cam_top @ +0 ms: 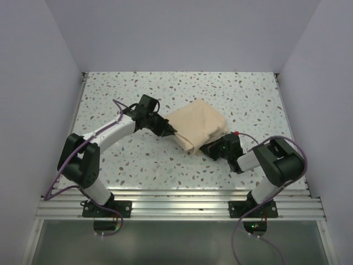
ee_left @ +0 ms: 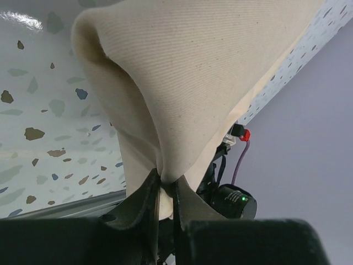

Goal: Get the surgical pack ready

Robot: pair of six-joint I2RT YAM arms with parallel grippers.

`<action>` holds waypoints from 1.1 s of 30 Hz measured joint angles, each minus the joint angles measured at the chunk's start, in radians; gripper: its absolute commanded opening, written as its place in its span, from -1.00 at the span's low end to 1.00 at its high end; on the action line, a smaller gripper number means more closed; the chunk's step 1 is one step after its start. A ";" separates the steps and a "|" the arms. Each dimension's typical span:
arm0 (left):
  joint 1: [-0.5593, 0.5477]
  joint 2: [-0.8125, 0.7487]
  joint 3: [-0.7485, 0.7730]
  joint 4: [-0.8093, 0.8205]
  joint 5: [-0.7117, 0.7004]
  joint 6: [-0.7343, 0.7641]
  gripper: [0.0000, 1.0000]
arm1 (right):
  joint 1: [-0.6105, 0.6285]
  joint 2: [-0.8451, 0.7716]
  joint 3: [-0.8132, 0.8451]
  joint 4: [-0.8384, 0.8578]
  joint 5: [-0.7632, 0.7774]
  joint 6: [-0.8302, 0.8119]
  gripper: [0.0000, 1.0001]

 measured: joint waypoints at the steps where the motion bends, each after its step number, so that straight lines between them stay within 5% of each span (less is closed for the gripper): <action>1: 0.000 0.000 0.000 0.000 0.000 -0.002 -1.00 | 0.000 0.032 0.000 0.053 -0.005 0.018 -1.00; 14: 0.003 0.000 0.000 0.004 0.008 -0.006 -1.00 | 0.010 0.378 0.010 0.631 0.047 0.147 -1.00; 33: 0.035 -0.026 -0.138 0.064 0.105 0.019 -1.00 | -0.017 0.263 0.290 0.320 -0.002 -0.030 -1.00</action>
